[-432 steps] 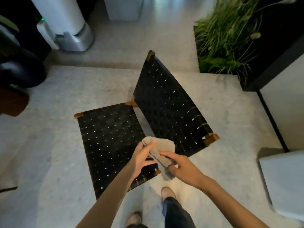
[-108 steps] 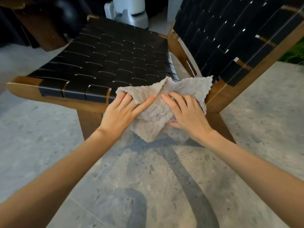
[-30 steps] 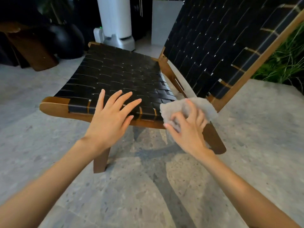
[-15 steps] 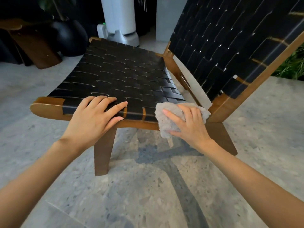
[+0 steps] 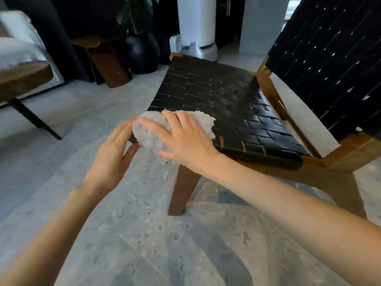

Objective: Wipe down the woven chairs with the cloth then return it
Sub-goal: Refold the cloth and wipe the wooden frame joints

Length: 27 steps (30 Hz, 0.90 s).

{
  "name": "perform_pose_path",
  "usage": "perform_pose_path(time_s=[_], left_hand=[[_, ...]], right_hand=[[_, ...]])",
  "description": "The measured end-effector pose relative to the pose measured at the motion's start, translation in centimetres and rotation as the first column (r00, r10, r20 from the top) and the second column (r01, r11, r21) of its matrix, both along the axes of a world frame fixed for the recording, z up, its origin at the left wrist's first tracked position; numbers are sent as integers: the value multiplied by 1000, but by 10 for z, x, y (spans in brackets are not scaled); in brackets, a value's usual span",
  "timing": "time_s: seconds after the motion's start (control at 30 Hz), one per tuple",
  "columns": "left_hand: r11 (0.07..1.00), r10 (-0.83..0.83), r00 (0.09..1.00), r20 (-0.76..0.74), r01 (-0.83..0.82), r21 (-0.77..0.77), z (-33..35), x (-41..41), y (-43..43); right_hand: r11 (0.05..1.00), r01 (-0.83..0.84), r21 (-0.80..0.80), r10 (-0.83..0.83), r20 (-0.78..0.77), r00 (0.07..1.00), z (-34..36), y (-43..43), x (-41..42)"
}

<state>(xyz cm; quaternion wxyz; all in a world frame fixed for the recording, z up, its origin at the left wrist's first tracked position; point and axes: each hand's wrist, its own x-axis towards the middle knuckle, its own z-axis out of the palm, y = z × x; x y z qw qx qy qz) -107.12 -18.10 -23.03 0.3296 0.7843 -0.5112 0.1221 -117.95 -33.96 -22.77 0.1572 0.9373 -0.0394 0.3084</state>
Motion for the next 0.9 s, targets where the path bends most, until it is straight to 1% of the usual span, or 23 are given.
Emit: perform_pose_path(time_s=[0.1,0.13,0.3,0.4,0.57,0.73,0.9], left_hand=[[998,-8,964,-268,-10,-66,-2,10,8],[998,-8,950,-313,-13,-64,-4,11,10],[994,-10,928,-371,-29,-102,-9,8,6],[988,-12,900,-435,-56,-143,-15,4,1],[978,-27,866,-500,-80,-192,-18,1,0],[975,-65,834,-548,-64,-213,-19,8,3],[980,-30,833,-553,-85,-181,-15,8,4]], right_hand=[[991,119,56,-120,17,993,5,28,24],[986,147,73,-149,27,988,5,33,27],[995,82,49,-86,98,991,-8,17,15],[991,112,68,-120,123,985,-17,7,1],[978,197,71,-203,101,974,-13,19,10],[980,199,20,-200,63,978,-1,36,32],[987,158,-19,-157,65,985,-1,29,31]])
